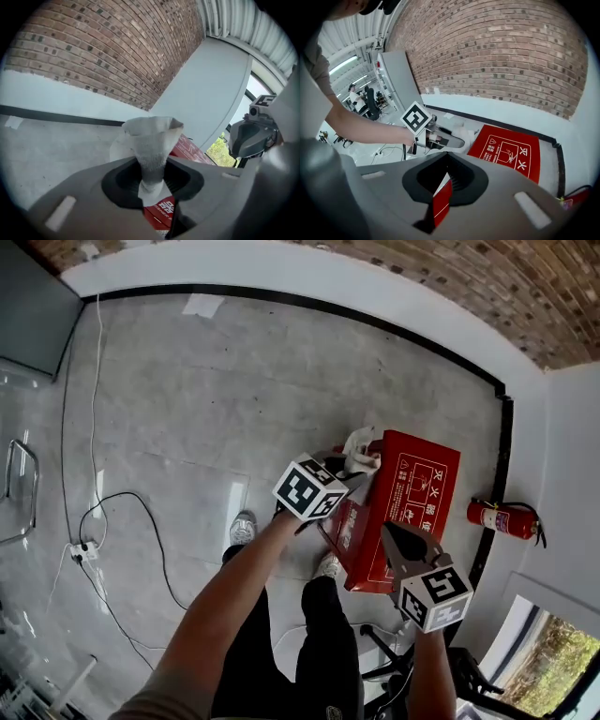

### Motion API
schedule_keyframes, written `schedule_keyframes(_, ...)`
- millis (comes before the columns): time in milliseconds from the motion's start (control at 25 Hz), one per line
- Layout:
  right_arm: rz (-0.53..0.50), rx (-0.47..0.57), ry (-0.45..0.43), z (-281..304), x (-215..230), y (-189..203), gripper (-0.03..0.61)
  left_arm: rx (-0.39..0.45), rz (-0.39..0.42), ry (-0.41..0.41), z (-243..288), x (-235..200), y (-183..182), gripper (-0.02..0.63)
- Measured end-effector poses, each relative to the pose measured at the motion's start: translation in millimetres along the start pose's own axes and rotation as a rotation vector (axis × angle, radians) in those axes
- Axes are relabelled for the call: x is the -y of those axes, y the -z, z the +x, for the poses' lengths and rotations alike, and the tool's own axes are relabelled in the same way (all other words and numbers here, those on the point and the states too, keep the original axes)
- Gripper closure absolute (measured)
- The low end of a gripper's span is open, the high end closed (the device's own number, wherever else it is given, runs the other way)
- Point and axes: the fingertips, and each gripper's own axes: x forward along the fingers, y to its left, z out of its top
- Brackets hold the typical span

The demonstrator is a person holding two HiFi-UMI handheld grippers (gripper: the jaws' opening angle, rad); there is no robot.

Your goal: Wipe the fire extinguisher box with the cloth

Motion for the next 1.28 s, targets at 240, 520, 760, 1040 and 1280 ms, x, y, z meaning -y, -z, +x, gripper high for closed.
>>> schedule_keyframes(240, 0.097, 0.026, 0.107, 19, 14, -11, 0.554, -0.027, -0.004, 0.064, 44, -28, 9, 0.499)
schedule_keyframes(520, 0.232, 0.039, 0.050, 71, -61, -9, 0.554, -0.105, 0.108, 0.092, 80, -53, 40, 0.499)
schedule_keyframes(760, 0.324, 0.030, 0.095, 124, -105, 62, 0.554, -0.150, 0.119, 0.094, 113, -91, 96, 0.499)
schedule_keyframes(1040, 0.392, 0.017, 0.149, 193, -103, 178, 0.554, -0.172, 0.203, 0.108, 161, -144, 174, 0.500)
schedule_keyframes(1280, 0.401, 0.029, 0.142, 242, -90, 259, 0.554, -0.293, 0.312, 0.087, 203, -194, 253, 0.500)
